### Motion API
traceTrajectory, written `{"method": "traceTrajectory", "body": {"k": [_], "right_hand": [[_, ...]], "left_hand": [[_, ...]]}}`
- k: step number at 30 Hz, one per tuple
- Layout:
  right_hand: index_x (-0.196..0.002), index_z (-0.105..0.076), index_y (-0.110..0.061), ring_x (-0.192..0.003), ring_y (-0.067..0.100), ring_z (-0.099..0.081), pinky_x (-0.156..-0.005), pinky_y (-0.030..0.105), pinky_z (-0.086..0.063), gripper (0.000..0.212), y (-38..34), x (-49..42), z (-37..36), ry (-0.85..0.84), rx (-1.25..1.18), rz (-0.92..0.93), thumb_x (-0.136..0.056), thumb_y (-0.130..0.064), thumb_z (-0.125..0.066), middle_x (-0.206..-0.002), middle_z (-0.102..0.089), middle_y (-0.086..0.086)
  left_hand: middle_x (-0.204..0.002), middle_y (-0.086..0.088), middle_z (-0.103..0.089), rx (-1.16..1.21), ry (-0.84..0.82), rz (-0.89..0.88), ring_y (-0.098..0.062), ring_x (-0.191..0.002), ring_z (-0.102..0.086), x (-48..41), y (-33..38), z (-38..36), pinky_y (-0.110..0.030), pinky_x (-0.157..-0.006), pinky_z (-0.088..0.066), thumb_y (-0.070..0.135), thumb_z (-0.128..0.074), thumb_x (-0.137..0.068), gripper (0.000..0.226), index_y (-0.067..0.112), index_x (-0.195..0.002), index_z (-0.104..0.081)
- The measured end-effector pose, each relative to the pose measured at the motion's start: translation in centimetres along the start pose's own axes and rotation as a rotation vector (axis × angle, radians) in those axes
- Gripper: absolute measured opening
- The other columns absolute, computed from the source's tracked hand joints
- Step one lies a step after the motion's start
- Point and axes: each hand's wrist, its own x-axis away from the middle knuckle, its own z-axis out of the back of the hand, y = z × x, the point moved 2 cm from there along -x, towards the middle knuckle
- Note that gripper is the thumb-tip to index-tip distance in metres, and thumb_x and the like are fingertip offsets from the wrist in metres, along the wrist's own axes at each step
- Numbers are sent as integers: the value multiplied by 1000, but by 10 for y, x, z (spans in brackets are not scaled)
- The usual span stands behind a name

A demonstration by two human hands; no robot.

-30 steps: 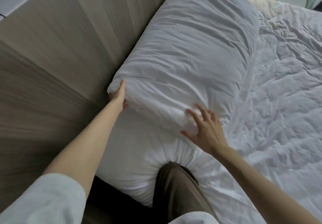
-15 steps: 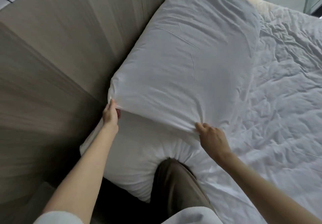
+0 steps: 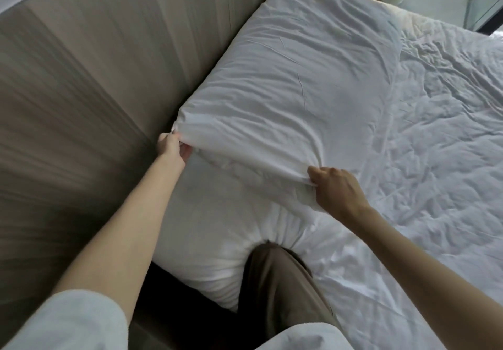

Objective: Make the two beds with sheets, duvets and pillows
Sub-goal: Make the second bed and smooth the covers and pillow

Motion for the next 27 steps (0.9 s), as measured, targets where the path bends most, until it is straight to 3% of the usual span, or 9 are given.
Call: {"method": "traceTrajectory", "body": {"k": [4,7,9,12,16,17,22,27], "right_hand": [[-75,-46,-12,-63,40,-60,-54,32,-29,22,-2,19,-13,28,-30,-151,-73,8,-55,-71,-62,16],[-99,-54,-9,-85,40,-61,-62,33,-32,18,-9,21,-40,-160,-160,-318,-88,3,-46,-93,-65,20],[-117,-50,-11,-94,38,-60,-67,33,-35,22,-12,15,-42,-259,-265,-386,-95,-12,-48,-104,-65,20],[-129,-46,-17,-109,33,-57,-80,35,-44,34,-14,12,-21,-349,-312,-437,-97,-27,-48,-122,-62,13],[-133,-49,-26,-111,22,-59,-79,30,-43,36,-14,19,24,-225,-470,-505,-96,-26,-48,-124,-65,-2],[-133,-49,-26,-113,21,-58,-81,31,-44,37,-15,19,32,-197,-496,-492,-96,-26,-49,-126,-64,-3],[-138,-45,-24,-123,26,-50,-98,40,-44,45,7,-3,72,-52,-567,-490,-95,-24,-55,-140,-52,3],[-143,-35,-29,-131,35,-37,-104,45,-36,54,66,-57,84,28,-674,-626,-94,-25,-55,-148,-36,9]], "left_hand": [[-88,-1,-55,-2,41,148,-13,-73,-60,-6,-29,32,-26,-51,-50,10,-35,-101,28,13,-73,-38],[-92,1,-55,-218,83,198,-10,-67,-56,-3,-47,57,-27,-61,-45,11,-37,-101,25,15,-77,-41],[-80,1,-52,-343,17,84,-11,-64,-54,8,-48,57,-26,-60,-43,11,-49,-98,22,19,-79,-43],[-80,0,-53,-439,-61,-44,-11,-63,-52,31,-41,49,-23,-56,-40,15,-55,-96,20,21,-80,-44],[-94,-8,-58,-574,-124,-198,-13,-68,-52,60,-17,23,-26,-59,-41,14,-55,-92,9,20,-88,-50],[-98,-10,-60,-607,-135,-249,-15,-72,-53,66,-10,13,-29,-61,-42,14,-55,-91,6,18,-93,-52],[-116,-2,-57,-816,-272,-519,-20,-106,-55,101,37,-64,-27,-83,-40,20,-55,-93,31,13,-123,-55],[-148,-2,-39,-1009,-430,-721,-24,-135,-37,108,59,-156,-40,-111,-31,33,-47,-91,49,28,-141,-48]]}}
